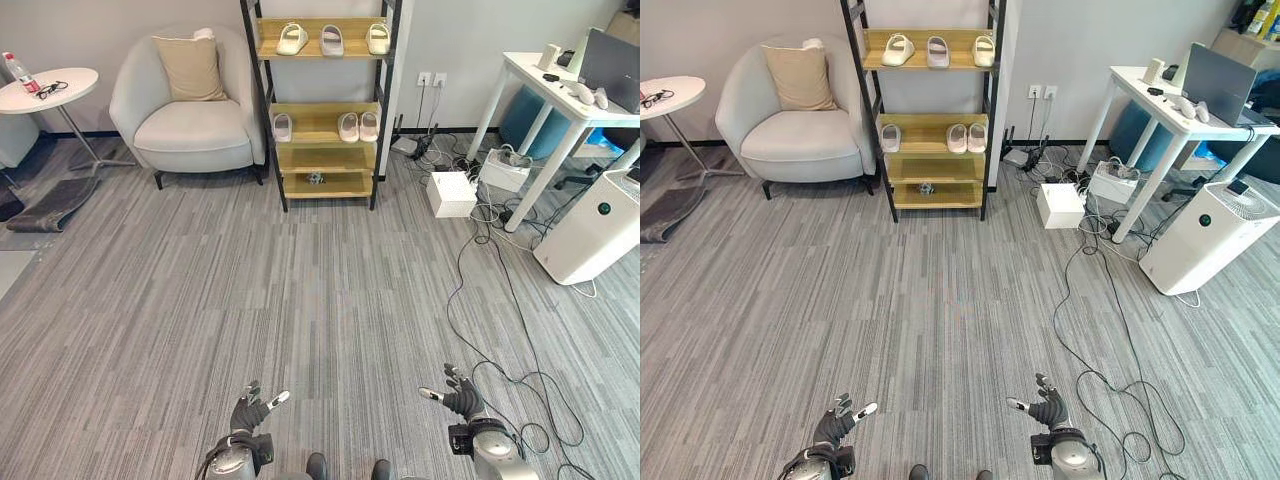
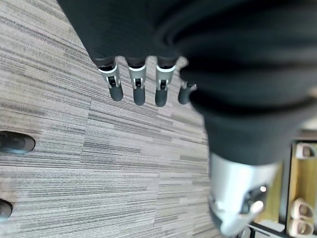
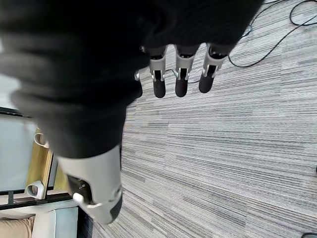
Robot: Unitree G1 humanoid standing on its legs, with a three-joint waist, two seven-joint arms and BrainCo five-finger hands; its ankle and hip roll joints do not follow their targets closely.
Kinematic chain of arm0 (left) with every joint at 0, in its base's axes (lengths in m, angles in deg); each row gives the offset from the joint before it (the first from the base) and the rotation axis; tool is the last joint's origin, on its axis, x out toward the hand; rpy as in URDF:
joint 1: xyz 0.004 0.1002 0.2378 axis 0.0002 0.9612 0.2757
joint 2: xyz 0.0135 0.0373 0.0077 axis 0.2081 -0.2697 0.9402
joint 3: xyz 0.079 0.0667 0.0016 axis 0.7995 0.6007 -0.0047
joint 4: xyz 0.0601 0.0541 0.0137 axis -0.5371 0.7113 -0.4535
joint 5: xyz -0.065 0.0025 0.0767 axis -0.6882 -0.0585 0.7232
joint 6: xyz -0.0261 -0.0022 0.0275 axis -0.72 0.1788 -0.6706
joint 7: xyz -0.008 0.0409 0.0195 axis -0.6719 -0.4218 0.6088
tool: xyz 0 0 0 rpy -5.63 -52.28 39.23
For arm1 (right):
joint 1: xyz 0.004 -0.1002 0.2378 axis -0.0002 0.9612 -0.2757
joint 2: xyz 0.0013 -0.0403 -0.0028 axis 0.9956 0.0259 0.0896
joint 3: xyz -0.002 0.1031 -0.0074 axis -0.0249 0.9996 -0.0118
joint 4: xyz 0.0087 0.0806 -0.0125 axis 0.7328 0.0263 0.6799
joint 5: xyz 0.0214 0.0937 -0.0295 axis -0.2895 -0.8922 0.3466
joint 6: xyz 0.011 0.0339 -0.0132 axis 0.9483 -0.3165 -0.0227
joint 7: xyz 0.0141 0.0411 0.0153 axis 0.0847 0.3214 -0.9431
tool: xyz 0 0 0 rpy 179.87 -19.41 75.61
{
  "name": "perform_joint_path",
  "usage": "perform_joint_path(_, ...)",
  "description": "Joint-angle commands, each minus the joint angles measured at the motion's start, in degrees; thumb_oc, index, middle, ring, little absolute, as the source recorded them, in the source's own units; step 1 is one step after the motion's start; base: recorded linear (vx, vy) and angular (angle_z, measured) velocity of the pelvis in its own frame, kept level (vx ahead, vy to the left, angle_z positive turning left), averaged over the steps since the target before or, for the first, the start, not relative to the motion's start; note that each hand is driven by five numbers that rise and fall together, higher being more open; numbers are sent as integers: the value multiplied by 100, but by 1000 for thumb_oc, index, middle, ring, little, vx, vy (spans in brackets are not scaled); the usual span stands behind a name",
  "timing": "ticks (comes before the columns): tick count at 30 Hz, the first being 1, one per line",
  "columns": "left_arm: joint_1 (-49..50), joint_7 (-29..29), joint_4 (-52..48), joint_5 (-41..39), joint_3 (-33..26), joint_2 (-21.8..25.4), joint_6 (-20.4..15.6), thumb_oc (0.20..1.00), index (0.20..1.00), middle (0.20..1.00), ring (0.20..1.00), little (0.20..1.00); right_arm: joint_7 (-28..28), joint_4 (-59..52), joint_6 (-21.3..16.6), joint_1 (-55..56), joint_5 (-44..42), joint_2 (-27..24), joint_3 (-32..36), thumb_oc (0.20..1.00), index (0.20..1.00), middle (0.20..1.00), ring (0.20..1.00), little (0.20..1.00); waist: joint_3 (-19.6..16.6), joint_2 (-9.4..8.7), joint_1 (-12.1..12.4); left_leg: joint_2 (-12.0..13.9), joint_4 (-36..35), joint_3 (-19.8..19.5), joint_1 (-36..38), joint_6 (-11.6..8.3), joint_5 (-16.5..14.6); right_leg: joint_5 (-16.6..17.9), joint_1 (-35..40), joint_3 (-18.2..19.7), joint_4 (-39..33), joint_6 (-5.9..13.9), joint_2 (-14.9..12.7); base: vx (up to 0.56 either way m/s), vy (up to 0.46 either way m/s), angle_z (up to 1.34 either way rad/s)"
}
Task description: Arrange the slippers neatly on the shoe rack.
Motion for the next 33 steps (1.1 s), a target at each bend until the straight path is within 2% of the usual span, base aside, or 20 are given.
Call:
perform_joint_path(1, -348, -15, 85, -164, 53, -30, -191, 1000, 1000, 1000, 1000, 1000, 7, -69, -220, -293, -188, -51, -150, 1000, 1000, 1000, 1000, 1000, 35, -66, 24, 355, -41, -94, 276, -375, -571, -509, 93, 19, 5, 487, -526, 0, 0, 0)
perform_joint_path(17, -224, 24, -45, -398, 7, -53, -234, 1000, 1000, 1000, 1000, 1000, -2, -354, -222, -535, -149, 3, -413, 1000, 1000, 1000, 1000, 1000, 185, -70, 92, 300, -41, -183, 131, -333, -543, -480, -62, 112, 5, 509, -524, 1, 11, -3)
perform_joint_path(21, -226, 21, -261, -150, 103, 66, -246, 1000, 1000, 1000, 1000, 1000, -7, -423, -217, -613, -118, -96, -338, 1000, 1000, 1000, 1000, 1000, 146, -112, 113, 209, -41, -233, 239, -232, -631, -438, 75, 143, 5, 540, -589, 26, 78, 1)
perform_joint_path(23, -249, -39, -502, 320, 216, 293, -237, 1000, 1000, 1000, 1000, 1000, 9, -504, -247, -667, -130, -196, -206, 1000, 1000, 1000, 1000, 1000, 222, -100, 94, 142, -25, -267, 245, -138, -645, -473, -81, 202, 344, 569, -701, -37, 153, 2)
perform_joint_path(25, -268, -80, -614, 409, 215, 411, -248, 1000, 1000, 1000, 1000, 1000, 10, -538, -244, -738, -78, -252, -150, 1000, 1000, 1000, 1000, 1000, 328, -73, 94, 57, 53, -293, 187, -48, -680, -583, -374, 277, 882, 614, -827, -79, 209, -1)
perform_joint_path(26, -289, -78, -698, 453, 175, 478, -258, 1000, 1000, 1000, 1000, 1000, -21, -571, -250, -773, 46, -270, -99, 1000, 1000, 1000, 1000, 1000, 447, -67, 92, -29, 104, -298, 163, 73, -726, -519, -777, 357, 1631, 725, -987, -67, 190, -7)
perform_joint_path(27, -290, -79, -698, 453, 174, 478, -258, 1000, 1000, 1000, 1000, 1000, -21, -572, -249, -774, 47, -269, -99, 1000, 1000, 1000, 1000, 1000, 439, -75, 101, -39, 108, -288, 149, 77, -726, -534, -809, 374, 1665, 729, -997, -26, 225, -3)
perform_joint_path(28, -296, -66, -717, 419, 141, 474, -264, 1000, 1000, 1000, 1000, 1000, -41, -563, -249, -755, 92, -271, -34, 1000, 1000, 1000, 1000, 1000, 506, -89, 68, -84, 93, -284, 196, 137, -742, -333, -989, 442, 2047, 790, -1066, 25, 185, -1)
perform_joint_path(29, -330, -72, -768, 427, 135, 493, -285, 1000, 1000, 1000, 1000, 1000, -82, -626, -238, -741, 126, -304, 43, 1000, 1000, 1000, 1000, 1000, 631, -95, 40, -158, 43, -254, 298, 232, -747, 73, -1290, 567, 2658, 835, -1166, 25, 185, -2)
perform_joint_path(31, -371, -60, -746, 412, 124, 476, -297, 1000, 1000, 1000, 1000, 1000, -101, -617, -245, -710, 127, -304, 96, 1000, 1000, 1000, 1000, 1000, 668, -91, 27, -164, 21, -230, 347, 248, -771, 114, -1469, 602, 2936, 808, -1201, 94, 119, -7)
perform_joint_path(33, -476, -49, -777, 374, 96, 459, -308, 1000, 1000, 1000, 1000, 1000, -135, -520, -225, -682, 63, -333, 221, 1000, 1000, 1000, 1000, 1000, 738, -146, -31, -159, -37, -217, 478, 205, -889, -46, -1826, 511, 2625, 743, -1041, 191, 52, -2)
